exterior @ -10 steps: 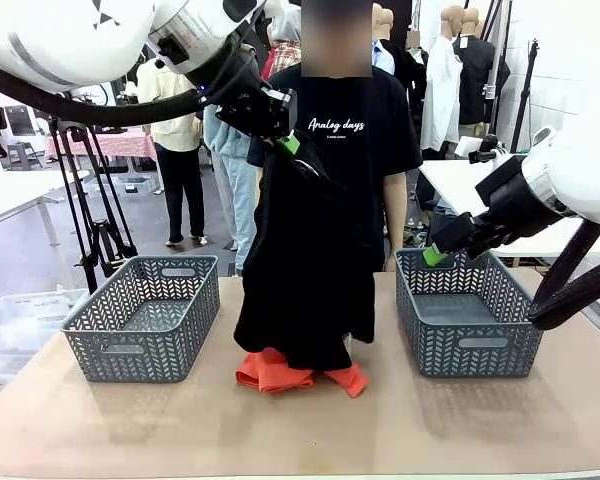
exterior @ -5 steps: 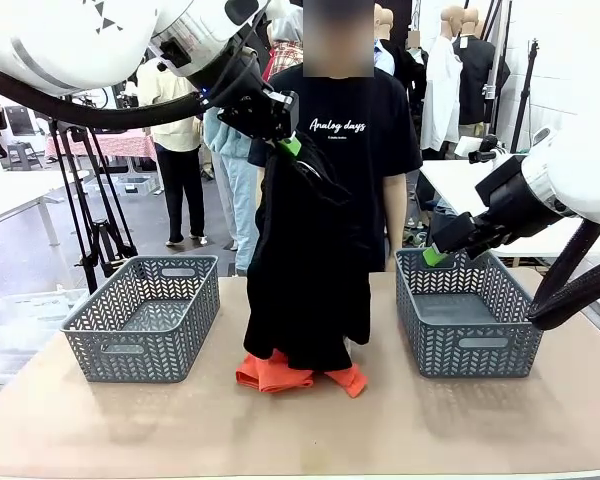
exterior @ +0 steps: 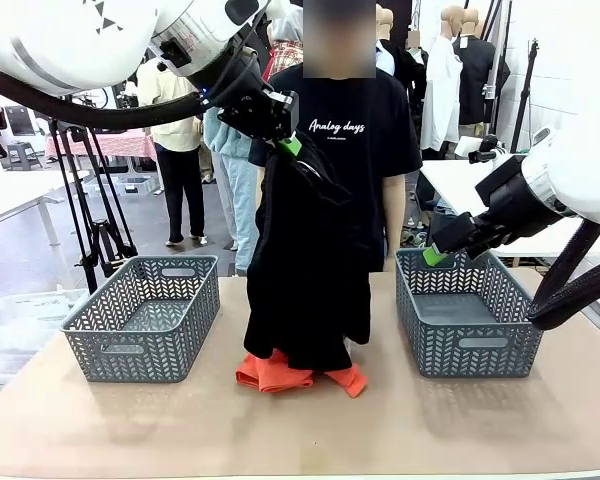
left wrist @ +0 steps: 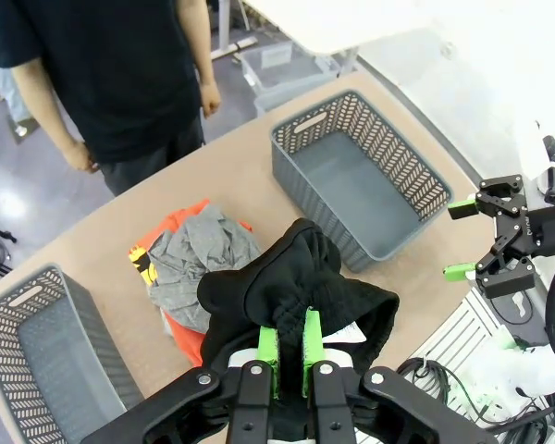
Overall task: Sort the tops and bottoms.
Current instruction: Sort the clothes according to human instructions.
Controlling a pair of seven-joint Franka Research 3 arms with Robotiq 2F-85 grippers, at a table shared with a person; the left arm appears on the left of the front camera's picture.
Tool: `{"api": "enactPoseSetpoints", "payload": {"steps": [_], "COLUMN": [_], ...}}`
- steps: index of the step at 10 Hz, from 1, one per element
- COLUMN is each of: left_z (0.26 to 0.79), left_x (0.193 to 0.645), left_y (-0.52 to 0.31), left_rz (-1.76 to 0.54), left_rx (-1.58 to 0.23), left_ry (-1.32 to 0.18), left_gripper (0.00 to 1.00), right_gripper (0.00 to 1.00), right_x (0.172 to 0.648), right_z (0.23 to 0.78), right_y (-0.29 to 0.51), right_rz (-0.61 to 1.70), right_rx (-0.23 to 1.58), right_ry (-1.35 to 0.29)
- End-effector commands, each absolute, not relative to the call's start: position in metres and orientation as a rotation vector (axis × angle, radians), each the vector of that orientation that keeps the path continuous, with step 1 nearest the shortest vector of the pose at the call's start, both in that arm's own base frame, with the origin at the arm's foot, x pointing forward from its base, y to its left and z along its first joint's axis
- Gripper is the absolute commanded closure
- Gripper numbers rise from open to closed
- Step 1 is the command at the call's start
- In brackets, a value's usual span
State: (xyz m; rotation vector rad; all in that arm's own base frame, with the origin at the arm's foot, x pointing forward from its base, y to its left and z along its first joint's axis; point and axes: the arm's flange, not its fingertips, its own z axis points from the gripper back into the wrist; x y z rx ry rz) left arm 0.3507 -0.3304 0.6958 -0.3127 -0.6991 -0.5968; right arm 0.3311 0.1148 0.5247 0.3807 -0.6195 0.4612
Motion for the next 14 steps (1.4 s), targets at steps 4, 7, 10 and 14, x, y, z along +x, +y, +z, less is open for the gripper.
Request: {"api": "enactPoseSetpoints", "payload": {"steps": [4,7,10,14], "left_z": [0.6958,0.6958,0.6958,0.6958], "left_x": [0.3488,0.3488,0.3488,0.3488], "left_y": [-0.3290,-0.3290,-0.3290,-0.3290], "left_rz": [-0.593,-0.593,-0.593,-0.593], "left_rx": [-0.323,-0.323,-0.323,-0.323], "left_ry": [-0.723,-0.723,-0.723,-0.723], "left_gripper": [1.00,1.00,1.00,1.00], "right_gripper": [0.00,0.00,0.00,0.00], "right_x": [0.3324,0.3324,0.3324,0.3324], "right_z": [0.5226,0.5226,0.5226,0.5226], "right_y": [0.1152,0.1152,0.1152,0.1152], "right_rz": [0.465,0.465,0.465,0.465], "right_rx": [0.407,0.407,0.407,0.407], "right_ry": [-0.611,-0.611,-0.611,-0.611]}}
